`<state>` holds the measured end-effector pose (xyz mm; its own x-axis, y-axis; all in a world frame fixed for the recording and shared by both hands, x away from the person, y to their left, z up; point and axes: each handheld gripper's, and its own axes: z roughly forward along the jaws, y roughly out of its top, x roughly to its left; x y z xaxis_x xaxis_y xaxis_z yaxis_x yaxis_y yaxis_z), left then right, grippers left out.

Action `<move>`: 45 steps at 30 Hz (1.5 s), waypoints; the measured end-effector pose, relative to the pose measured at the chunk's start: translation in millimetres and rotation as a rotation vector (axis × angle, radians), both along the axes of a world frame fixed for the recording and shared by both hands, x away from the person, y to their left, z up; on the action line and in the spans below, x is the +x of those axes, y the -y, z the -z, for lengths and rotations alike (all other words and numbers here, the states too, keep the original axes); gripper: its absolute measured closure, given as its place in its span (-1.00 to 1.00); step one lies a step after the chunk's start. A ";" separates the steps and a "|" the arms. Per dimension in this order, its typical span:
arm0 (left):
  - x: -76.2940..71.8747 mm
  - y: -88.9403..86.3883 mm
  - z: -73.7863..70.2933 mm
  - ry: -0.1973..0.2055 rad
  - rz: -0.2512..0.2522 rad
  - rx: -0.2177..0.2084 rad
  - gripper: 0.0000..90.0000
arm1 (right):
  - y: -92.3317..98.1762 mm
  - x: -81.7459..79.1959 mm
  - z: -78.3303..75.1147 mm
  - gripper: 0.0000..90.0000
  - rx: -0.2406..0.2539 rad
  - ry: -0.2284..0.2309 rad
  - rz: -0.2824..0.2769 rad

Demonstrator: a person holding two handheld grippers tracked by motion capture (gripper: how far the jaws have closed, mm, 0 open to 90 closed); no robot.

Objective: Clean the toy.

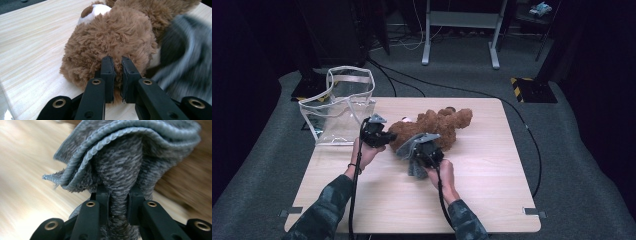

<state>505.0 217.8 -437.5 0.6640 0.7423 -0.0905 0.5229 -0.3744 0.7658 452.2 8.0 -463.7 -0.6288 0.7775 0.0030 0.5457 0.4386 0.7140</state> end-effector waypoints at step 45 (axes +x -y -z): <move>-1.4 -3.9 4.5 0.000 0.017 -0.013 0.82 | 180.3 20.5 -18.4 0.65 -0.089 -0.018 0.528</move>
